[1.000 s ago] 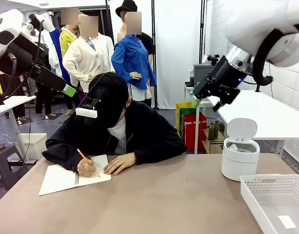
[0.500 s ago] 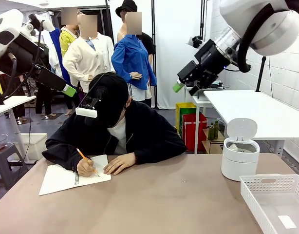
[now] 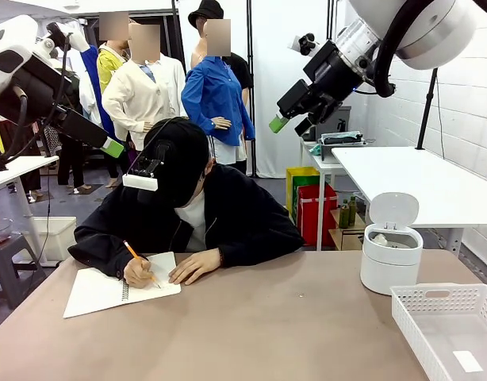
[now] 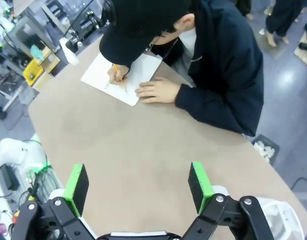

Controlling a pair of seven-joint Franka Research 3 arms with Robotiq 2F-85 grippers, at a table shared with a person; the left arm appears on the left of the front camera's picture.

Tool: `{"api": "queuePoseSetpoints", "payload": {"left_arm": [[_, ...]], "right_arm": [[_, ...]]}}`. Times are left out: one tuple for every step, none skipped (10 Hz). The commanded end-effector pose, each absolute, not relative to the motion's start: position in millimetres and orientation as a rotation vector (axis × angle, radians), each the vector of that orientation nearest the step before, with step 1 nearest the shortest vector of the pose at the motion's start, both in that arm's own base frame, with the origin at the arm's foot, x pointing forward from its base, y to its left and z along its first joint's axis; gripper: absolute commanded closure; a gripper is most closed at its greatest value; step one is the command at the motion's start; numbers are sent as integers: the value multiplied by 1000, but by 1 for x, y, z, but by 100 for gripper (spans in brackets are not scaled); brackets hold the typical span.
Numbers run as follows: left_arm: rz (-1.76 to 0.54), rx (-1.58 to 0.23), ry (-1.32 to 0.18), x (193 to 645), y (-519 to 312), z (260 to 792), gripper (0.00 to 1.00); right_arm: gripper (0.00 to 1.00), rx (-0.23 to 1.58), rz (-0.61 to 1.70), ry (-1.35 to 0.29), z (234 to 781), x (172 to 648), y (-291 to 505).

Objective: Sort the paper based on its condition.
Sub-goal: If a person hands you a paper, place it in the Organizing basket , and if it's crumpled, put it in the Trash can.

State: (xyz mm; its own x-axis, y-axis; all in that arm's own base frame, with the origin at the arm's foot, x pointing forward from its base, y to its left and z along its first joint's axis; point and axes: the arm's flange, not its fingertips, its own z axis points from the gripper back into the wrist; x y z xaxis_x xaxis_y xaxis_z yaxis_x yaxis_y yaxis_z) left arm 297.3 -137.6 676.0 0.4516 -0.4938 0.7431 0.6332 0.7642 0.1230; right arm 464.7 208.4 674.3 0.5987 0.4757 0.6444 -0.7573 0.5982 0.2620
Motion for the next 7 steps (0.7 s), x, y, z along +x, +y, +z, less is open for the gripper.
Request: {"api": "queuePoseSetpoints", "payload": {"left_arm": [[-699, -188, -857, 298, -136, 676, 0], [-699, -188, -857, 298, -136, 676, 0], [-699, -188, -857, 298, -136, 676, 0], [-699, -188, -857, 298, -136, 676, 0], [-699, -188, -857, 298, -136, 676, 0], [-699, -188, -857, 298, -136, 676, 0], [-699, -188, -857, 298, -136, 676, 0]], "right_arm": [[0, 538, 807, -527, 677, 467, 204], [0, 526, 804, -529, 681, 469, 203], [0, 521, 810, -528, 682, 469, 203], [0, 512, 812, -529, 683, 467, 202], [0, 506, 813, -530, 685, 467, 201], [0, 503, 810, -541, 686, 466, 201], [0, 508, 813, -548, 689, 465, 200]]}}
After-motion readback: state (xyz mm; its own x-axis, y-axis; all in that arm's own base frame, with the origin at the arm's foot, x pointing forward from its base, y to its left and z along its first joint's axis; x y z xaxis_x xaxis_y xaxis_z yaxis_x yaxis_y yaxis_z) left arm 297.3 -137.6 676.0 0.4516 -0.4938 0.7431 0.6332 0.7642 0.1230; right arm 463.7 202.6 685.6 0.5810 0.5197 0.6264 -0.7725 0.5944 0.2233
